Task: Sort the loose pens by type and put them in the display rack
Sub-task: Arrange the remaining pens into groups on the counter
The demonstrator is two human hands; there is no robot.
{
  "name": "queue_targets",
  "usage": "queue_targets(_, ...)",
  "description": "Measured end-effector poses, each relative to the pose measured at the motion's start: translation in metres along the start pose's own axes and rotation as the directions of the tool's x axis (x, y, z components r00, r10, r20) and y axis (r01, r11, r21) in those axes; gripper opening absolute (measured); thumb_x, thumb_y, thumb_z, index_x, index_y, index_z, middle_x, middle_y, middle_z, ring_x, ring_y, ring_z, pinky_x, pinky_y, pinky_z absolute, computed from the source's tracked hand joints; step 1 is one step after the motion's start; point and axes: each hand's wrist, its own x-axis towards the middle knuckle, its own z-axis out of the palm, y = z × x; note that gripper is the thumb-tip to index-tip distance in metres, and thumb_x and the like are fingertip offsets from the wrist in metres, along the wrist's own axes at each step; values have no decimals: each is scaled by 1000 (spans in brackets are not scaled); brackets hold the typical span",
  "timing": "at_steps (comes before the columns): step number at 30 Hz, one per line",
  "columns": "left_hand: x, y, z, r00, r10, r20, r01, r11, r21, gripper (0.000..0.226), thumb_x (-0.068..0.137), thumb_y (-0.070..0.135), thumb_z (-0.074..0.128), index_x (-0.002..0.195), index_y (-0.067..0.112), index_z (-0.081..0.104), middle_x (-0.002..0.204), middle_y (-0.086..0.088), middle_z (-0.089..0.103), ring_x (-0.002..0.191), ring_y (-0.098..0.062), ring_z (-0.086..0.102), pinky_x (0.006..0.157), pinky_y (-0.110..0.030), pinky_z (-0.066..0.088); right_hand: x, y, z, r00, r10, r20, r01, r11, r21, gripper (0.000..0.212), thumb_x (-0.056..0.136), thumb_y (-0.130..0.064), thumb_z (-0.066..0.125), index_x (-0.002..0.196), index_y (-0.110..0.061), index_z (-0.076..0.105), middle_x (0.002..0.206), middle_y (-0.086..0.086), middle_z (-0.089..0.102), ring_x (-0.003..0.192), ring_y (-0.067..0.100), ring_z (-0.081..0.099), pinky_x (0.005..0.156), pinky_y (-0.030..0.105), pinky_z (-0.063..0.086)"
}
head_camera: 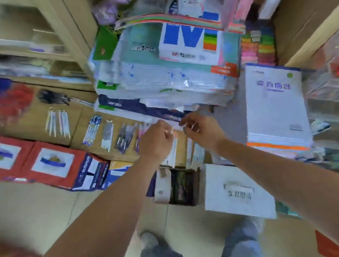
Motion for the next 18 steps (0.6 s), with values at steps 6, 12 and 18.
queue_targets(6,-19,-146,-47,989,-120,91,118,993,18,22,90,15,51,108,10,63,106,-10,67,100,-30,61,84,-40,49,25,-70,138,970,90,224,-86,996,-27,16,88,-6,52,91,-14,65,79,-2,62,64,15,54,67,32,44)
queue_targets(12,-8,-261,-86,966,-257,-9,257,964,72,27,93,23,49,116,16,61,109,-9,64,106,-30,56,82,-36,44,78,-123,234,936,53,349,-16,994,-109,25,90,-7,49,106,-11,67,95,-1,67,83,16,59,74,25,43)
queue_targets(18,22,-369,-132,910,-414,32,412,909,57,36,93,28,52,125,13,54,122,-11,59,118,-32,49,96,-38,43,144,-181,324,880,36,474,1,997,-78,25,90,-8,55,114,-10,62,106,3,62,99,21,59,91,35,47)
